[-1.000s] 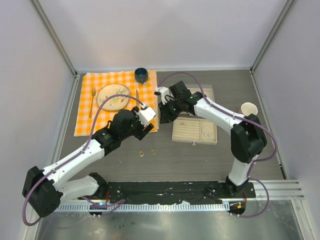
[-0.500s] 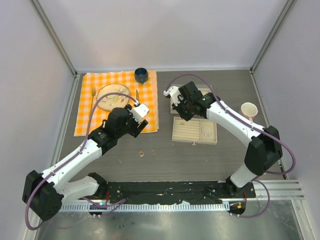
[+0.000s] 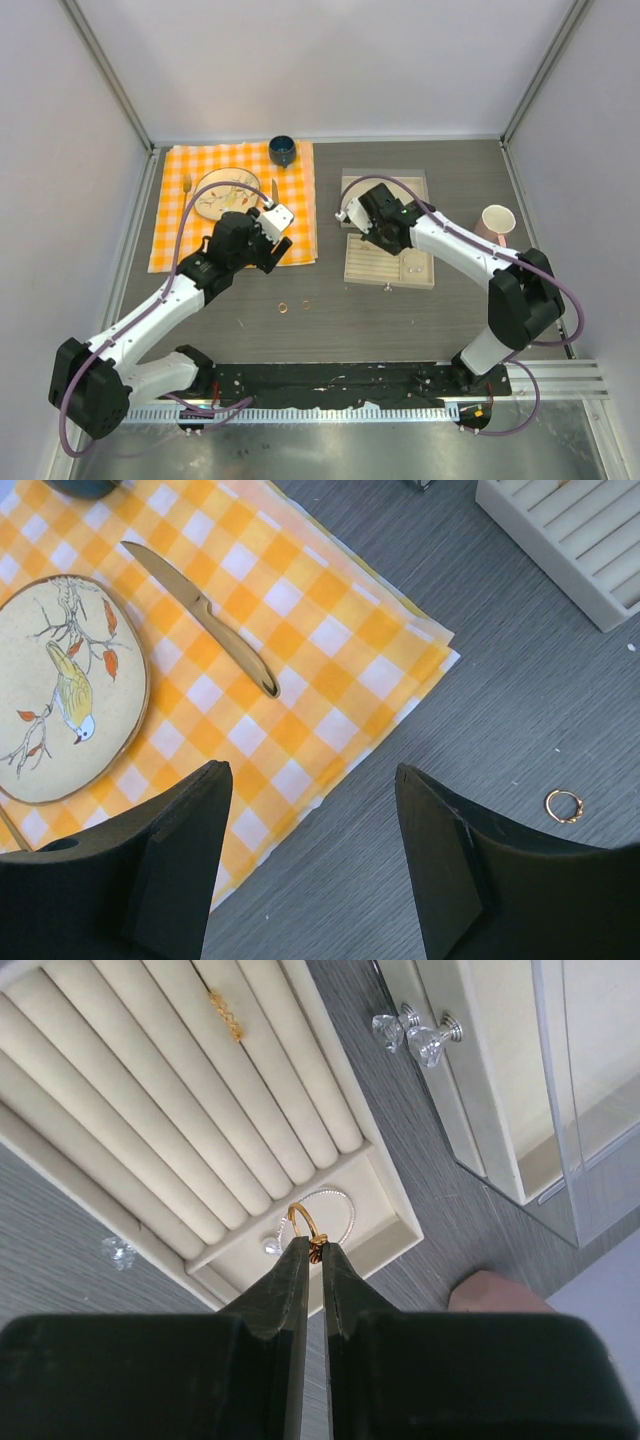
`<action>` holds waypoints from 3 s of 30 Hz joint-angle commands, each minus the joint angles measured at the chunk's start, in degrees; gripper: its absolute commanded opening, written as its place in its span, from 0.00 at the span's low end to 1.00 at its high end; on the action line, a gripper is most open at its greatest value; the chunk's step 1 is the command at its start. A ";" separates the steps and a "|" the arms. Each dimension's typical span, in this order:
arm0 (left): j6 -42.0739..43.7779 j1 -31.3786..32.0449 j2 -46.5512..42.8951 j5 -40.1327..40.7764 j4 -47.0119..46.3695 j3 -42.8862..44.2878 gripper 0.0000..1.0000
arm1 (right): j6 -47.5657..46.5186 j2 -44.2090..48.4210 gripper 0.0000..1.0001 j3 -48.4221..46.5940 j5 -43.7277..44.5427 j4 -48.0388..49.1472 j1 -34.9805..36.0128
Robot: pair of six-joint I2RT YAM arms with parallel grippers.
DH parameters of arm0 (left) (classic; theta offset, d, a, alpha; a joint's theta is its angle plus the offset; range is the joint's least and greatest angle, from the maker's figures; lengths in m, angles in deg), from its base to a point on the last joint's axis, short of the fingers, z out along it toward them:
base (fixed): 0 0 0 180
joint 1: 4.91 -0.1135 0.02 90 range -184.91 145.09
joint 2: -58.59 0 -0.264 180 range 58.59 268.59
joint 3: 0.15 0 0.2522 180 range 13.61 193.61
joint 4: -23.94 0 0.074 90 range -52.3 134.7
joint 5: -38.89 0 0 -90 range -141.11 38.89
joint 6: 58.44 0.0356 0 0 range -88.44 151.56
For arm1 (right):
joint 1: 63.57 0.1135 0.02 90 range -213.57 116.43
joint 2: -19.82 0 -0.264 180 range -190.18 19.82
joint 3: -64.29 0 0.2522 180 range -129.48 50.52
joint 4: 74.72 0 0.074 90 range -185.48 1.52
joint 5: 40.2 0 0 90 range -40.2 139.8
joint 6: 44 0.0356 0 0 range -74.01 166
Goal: Organize the mixed jewelry
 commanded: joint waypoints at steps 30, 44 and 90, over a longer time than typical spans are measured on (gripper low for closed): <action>-0.76 -1.21 1.44 -1.77 -2.60 -0.75 0.71 | -6.51 -9.92 0.01 2.61 6.04 12.68 1.45; -0.85 -1.47 0.73 -1.95 -2.52 -0.93 0.71 | -9.24 -9.48 0.01 5.51 7.45 15.67 2.41; -1.12 -2.00 -0.67 -2.30 -1.90 -0.75 0.71 | -12.05 -8.69 0.44 5.43 13.42 16.91 5.67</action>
